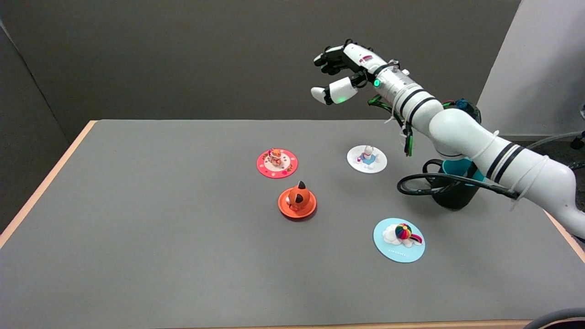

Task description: Pick up the white cup lid.

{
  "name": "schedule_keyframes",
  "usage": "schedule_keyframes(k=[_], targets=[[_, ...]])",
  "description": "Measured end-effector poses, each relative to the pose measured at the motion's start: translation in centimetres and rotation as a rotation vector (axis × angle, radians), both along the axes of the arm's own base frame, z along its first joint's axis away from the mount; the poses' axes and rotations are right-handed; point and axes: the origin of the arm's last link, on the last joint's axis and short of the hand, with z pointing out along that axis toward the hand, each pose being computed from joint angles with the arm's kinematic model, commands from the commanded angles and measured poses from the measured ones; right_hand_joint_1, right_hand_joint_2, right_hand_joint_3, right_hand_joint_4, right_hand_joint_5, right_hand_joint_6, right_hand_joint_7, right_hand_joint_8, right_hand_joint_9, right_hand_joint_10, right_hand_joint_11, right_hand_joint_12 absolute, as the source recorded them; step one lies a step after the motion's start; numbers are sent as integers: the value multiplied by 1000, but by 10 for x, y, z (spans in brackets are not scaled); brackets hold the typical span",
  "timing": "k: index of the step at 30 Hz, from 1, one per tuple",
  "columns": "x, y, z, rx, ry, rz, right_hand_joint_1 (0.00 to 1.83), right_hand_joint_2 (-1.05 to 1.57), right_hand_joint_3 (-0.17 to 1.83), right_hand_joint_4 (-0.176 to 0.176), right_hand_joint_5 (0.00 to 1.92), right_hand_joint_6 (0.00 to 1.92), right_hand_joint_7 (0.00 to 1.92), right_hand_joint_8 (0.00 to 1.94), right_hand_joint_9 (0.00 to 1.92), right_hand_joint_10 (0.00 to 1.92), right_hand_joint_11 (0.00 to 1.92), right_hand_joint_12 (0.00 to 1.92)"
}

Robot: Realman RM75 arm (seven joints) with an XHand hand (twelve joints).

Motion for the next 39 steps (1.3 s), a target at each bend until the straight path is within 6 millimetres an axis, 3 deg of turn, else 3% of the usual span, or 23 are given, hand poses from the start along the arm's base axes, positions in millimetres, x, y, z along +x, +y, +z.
schedule_keyframes(k=[20,39], targets=[[-31,13,38,-62,28,-106,687,361,892,-40,611,209,732,206,728,228,432,310],[-68,28,87,-145,81,-241,700,368,902,-51,649,218,749,186,731,226,416,351]])
